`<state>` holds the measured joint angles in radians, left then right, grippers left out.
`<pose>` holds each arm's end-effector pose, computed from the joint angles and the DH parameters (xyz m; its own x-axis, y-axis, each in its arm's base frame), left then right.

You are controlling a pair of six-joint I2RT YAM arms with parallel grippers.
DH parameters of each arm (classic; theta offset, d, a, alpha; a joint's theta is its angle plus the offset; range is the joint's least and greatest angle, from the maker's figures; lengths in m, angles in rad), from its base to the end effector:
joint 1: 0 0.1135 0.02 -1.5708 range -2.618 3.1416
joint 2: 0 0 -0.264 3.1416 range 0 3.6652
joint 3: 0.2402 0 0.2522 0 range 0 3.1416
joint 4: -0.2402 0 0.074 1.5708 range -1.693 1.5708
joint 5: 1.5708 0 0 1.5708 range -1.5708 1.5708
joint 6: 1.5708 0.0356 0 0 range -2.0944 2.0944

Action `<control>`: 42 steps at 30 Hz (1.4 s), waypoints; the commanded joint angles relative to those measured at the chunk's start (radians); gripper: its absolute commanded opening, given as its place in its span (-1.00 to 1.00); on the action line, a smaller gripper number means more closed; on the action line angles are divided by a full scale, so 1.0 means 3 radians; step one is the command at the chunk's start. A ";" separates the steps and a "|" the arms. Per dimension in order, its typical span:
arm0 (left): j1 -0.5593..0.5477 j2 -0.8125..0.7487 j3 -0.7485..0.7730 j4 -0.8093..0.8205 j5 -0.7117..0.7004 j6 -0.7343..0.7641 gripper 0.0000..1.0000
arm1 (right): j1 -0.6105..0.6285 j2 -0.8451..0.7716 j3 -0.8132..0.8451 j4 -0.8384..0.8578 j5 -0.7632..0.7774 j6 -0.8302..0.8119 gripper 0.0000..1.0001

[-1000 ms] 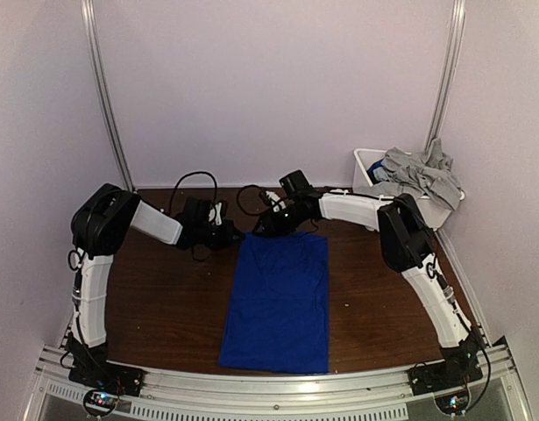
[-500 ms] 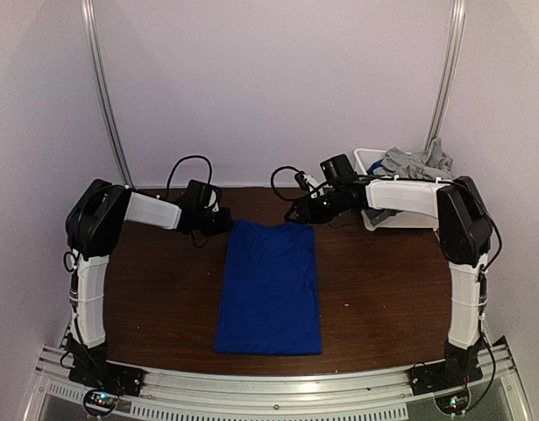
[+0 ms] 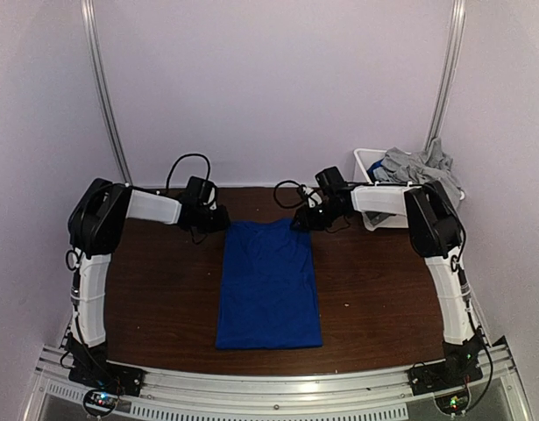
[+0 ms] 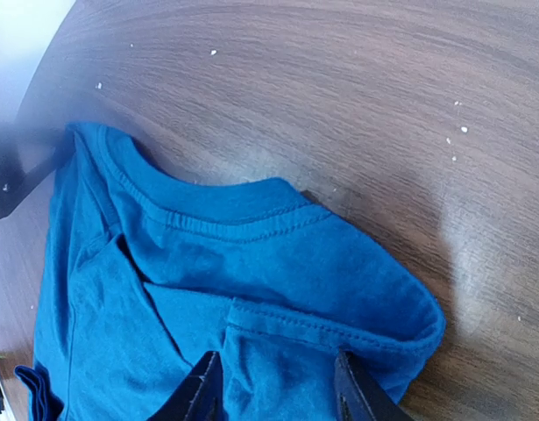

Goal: Fold and stack the mixed laundry pile
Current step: Adjust the 2/3-rectangle-folded T-shirt at the center of the board, then pick up the 2/3-rectangle-folded T-shirt from the center of the board.

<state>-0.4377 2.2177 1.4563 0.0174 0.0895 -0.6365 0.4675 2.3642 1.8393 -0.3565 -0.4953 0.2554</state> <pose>0.4319 -0.2056 0.1245 -0.7796 -0.2888 -0.5557 0.0228 0.8737 -0.4860 0.4541 0.2482 0.1466 -0.8348 -0.1724 -0.5228 -0.4707 0.7160 0.5155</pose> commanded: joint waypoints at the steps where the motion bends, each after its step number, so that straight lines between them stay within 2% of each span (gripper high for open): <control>1: 0.0101 -0.0205 0.0177 -0.0208 -0.0011 0.0280 -0.45 | -0.0023 -0.0335 0.0016 -0.0175 -0.0041 -0.0083 -0.07; 5: 0.0103 -0.0916 -0.0271 -0.0279 -0.0084 0.0428 0.12 | -0.0012 -0.1147 -0.0643 0.0058 -0.0317 0.0046 0.05; 7: 0.0100 -0.1274 -0.0563 -0.0326 -0.0045 0.0463 0.22 | 0.0002 -0.1507 -0.1004 0.0118 -0.0402 0.0133 0.06; 14: -0.0114 -0.2613 -0.1983 -0.0315 0.0280 0.0261 0.05 | 0.0236 -0.2566 -0.2456 0.0320 -0.0515 0.0407 0.05; 18: -0.0592 -0.3365 -0.2802 -0.0330 0.0384 0.0000 -0.02 | 0.0479 -0.3040 -0.3177 0.0357 -0.0447 0.0617 0.04; 23: -0.1327 -0.4073 -0.3435 -0.0519 0.0199 -0.0571 -0.07 | 0.0762 -0.3494 -0.3986 0.0525 -0.0416 0.1011 0.01; 26: -0.1538 -0.4302 -0.3605 -0.0642 0.0103 -0.0821 -0.08 | 0.0910 -0.3591 -0.4290 0.0732 -0.0435 0.1258 -0.02; 31: -0.1891 -0.4517 -0.3987 -0.0517 0.0023 -0.1225 -0.15 | 0.1201 -0.3640 -0.4699 0.1159 -0.0429 0.1682 -0.06; 37: -0.2258 -0.4225 -0.4173 -0.0089 -0.0055 -0.1531 -0.21 | 0.1455 -0.3439 -0.4828 0.1471 -0.0309 0.1865 -0.14; 42: -0.2375 -0.3958 -0.4279 0.0412 -0.0082 -0.1690 -0.22 | 0.1499 -0.3296 -0.4861 0.1678 -0.0272 0.1934 -0.19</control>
<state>-1.1332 0.9863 0.2058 -0.0406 0.0906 -1.0733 0.9062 1.3437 0.3927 0.0540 -0.6193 0.7967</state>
